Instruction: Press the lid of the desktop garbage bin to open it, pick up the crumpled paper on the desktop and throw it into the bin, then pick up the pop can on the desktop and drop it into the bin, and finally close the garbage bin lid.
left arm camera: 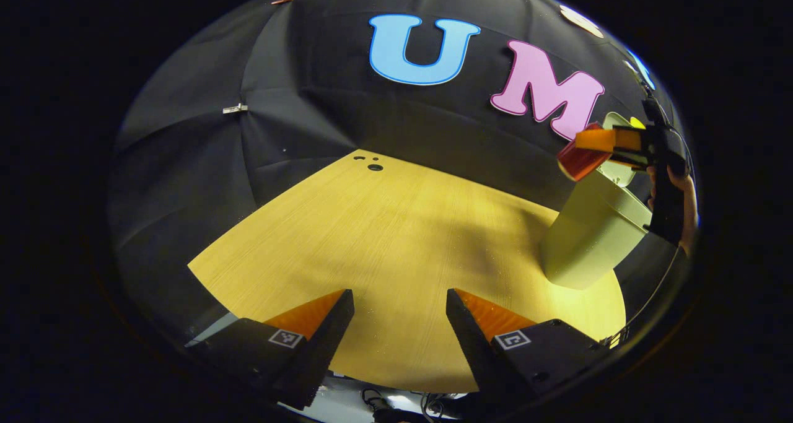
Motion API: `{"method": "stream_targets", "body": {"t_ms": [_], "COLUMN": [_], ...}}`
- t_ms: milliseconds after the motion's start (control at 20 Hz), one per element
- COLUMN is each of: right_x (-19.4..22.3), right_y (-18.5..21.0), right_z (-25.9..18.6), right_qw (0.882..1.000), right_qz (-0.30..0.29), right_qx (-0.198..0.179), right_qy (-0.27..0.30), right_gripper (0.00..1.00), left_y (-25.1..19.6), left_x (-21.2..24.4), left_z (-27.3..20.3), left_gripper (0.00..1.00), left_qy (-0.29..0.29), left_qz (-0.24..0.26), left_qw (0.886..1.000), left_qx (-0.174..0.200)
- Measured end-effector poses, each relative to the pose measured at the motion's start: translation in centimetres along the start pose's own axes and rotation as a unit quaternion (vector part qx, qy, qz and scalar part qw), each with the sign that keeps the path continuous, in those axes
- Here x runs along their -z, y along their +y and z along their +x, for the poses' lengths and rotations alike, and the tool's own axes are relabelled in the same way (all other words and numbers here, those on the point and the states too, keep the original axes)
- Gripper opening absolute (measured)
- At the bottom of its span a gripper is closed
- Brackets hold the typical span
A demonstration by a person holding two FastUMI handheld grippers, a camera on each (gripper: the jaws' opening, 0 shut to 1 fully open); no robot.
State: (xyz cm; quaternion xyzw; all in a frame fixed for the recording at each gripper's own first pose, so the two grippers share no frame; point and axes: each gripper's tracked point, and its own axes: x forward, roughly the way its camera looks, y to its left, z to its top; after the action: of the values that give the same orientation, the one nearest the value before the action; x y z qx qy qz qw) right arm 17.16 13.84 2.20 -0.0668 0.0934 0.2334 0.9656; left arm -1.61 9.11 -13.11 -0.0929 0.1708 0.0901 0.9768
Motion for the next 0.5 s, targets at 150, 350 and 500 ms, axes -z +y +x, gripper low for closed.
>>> {"method": "stream_targets", "body": {"t_ms": [150,350,500], "right_x": [-3.0,-4.6,-4.6], "right_y": [-2.8,-7.3,-11.5], "right_z": [-1.0,-2.3,-3.0], "right_qw": [0.999,0.996,0.992], "right_qz": [0.021,0.030,0.040], "right_qx": [0.023,0.063,0.104], "right_qy": [-0.030,-0.053,-0.060], "right_gripper": [0.83,0.82,0.82], "left_y": [-1.0,-2.5,-3.8], "left_x": [0.2,0.5,0.0], "left_z": [0.4,1.0,1.2], "left_gripper": [0.96,0.96,0.96], "left_qy": [0.003,0.009,0.003], "left_qz": [0.007,0.015,0.005], "left_qw": [1.000,1.000,0.999], "left_qx": [0.010,0.023,0.036]}}
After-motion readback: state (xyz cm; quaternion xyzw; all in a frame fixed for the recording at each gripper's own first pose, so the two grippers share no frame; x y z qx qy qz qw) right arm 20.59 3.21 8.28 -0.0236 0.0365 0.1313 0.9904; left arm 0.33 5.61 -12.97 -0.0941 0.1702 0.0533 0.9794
